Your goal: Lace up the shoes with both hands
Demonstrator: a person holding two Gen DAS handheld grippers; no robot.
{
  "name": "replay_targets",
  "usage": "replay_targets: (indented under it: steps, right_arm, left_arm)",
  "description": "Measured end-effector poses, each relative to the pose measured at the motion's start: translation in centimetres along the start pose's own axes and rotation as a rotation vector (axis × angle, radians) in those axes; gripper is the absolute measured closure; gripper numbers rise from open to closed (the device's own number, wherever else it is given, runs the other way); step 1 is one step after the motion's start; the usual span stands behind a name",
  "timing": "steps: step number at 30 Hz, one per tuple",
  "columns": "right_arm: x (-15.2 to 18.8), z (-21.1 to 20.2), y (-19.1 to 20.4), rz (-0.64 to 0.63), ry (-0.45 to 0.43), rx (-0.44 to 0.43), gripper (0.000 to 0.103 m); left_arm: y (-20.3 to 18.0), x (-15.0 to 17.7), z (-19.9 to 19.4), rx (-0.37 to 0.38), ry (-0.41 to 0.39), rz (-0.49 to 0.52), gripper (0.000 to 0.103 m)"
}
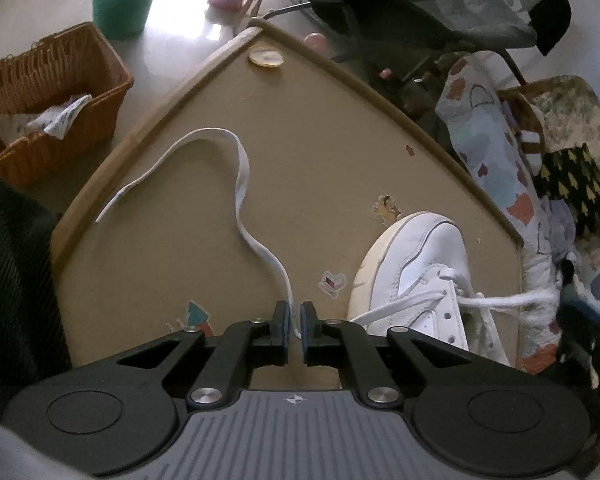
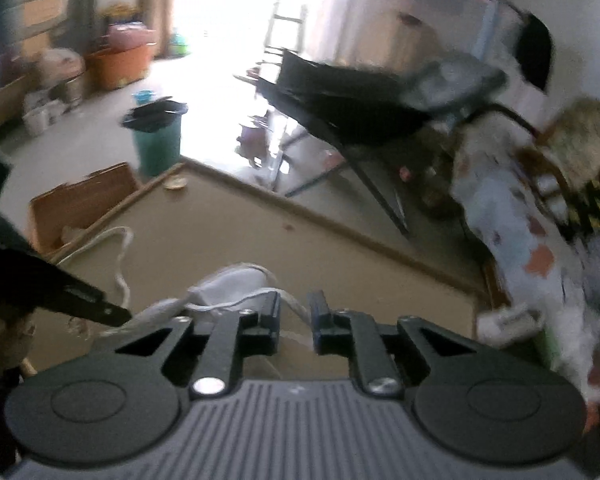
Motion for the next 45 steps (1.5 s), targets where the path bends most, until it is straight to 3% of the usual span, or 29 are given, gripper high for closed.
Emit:
replay_targets:
  steps: [4, 7, 10, 17, 22, 32, 39, 45]
  right_arm:
    - [1.2, -0.7, -2.5, 0.213, 0.082, -0.027, 0.074]
    - [2.7, -1.6, -3.8, 0.370, 0.138, -0.068, 0.068]
    - [3.5, -2.3, -3.6, 0.432, 0.158, -0.129, 0.066]
    - [4.4, -0.5, -1.4, 0.412, 0.226, -0.193, 0.064]
    - [5.1, 1.8, -0.3, 0.373, 0.289, -0.091, 0.064]
    - [6.4, 3.4, 1.6, 0.271, 0.301, -0.062, 0.064]
    - [6.7, 3.5, 1.3, 0.294, 0.301, -0.082, 0.063]
    - [6.8, 4.1, 1.1, 0.308, 0.298, -0.083, 0.057]
  left_arm:
    - [0.7, 0.0, -0.3, 0.006, -0.007, -0.042, 0.089]
    - [1.4, 0.1, -0.7, 0.007, -0.023, -0.102, 0.076]
    - [1.9, 0.1, -1.6, 0.017, -0.055, -0.177, 0.066]
    - [1.0, -0.2, -2.3, 0.080, -0.062, -0.280, 0.062]
    - [-0.5, -0.2, -1.7, 0.115, -0.022, -0.297, 0.062]
    - [-2.8, -0.6, 0.4, 0.245, 0.013, -0.494, 0.062]
    - [-4.1, 0.2, 1.4, 0.210, 0.043, -0.567, 0.062]
    - [-3.4, 1.3, 1.3, 0.211, 0.056, -0.723, 0.060]
Point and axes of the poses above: each gripper's, at about its wrist camera, not at the fingertips, and z roughly the way its jaws point, y to its left, x to its underside, the point moved 4 cm from there along z, roughly the way its jaws point, and after that the axes turned 13 degrees about z, right-handed, at the moved point
